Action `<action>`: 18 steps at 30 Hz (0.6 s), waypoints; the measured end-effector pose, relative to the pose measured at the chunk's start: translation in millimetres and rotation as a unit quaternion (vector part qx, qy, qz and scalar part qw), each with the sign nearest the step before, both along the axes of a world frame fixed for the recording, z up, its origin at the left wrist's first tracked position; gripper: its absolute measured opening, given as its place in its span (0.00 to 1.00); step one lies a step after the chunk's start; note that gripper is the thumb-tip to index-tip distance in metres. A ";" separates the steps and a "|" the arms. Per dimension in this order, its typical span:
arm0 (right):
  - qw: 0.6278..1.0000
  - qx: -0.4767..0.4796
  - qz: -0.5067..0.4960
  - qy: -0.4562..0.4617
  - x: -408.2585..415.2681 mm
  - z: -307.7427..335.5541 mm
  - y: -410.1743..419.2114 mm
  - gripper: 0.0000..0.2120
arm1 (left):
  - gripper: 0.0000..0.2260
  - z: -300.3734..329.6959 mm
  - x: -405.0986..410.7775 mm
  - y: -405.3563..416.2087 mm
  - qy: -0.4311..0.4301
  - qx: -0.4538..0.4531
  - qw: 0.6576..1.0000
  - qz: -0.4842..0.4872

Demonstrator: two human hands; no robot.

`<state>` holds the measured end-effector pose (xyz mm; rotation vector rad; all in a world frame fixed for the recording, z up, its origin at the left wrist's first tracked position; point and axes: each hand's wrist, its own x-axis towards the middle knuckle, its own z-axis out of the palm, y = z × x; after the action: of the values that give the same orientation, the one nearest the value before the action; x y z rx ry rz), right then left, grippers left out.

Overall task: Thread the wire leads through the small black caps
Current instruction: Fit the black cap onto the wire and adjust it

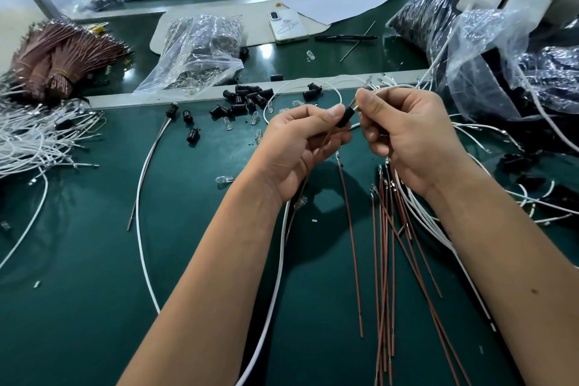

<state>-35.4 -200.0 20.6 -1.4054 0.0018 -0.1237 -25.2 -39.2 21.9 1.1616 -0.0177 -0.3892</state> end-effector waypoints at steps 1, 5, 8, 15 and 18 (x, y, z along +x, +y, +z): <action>1.000 0.003 0.005 0.002 -0.1 0.1 0.2 0.10 | 0.12 0.0 -0.5 -0.3 0.004 -0.005 1.000 -0.012; 0.998 0.033 0.037 0.027 -1.0 2.4 -0.6 0.10 | 0.08 1.5 -1.9 -1.8 0.011 -0.031 0.999 -0.033; 0.997 0.045 0.051 0.031 -1.6 3.3 -0.9 0.11 | 0.03 3.3 -3.5 -2.9 0.022 -0.049 0.998 -0.033; 0.995 0.064 0.058 0.042 -2.6 2.5 3.3 0.11 | 0.07 5.8 -6.0 -5.3 0.060 -0.076 0.994 -0.041; 0.992 0.086 0.077 0.049 -2.3 2.8 1.4 0.10 | 0.10 7.2 -6.4 -4.7 0.066 -0.083 0.993 -0.047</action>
<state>-37.7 -198.6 23.5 -1.2323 -0.0144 0.0730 -31.5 -43.9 29.1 0.9716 0.0108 -0.5370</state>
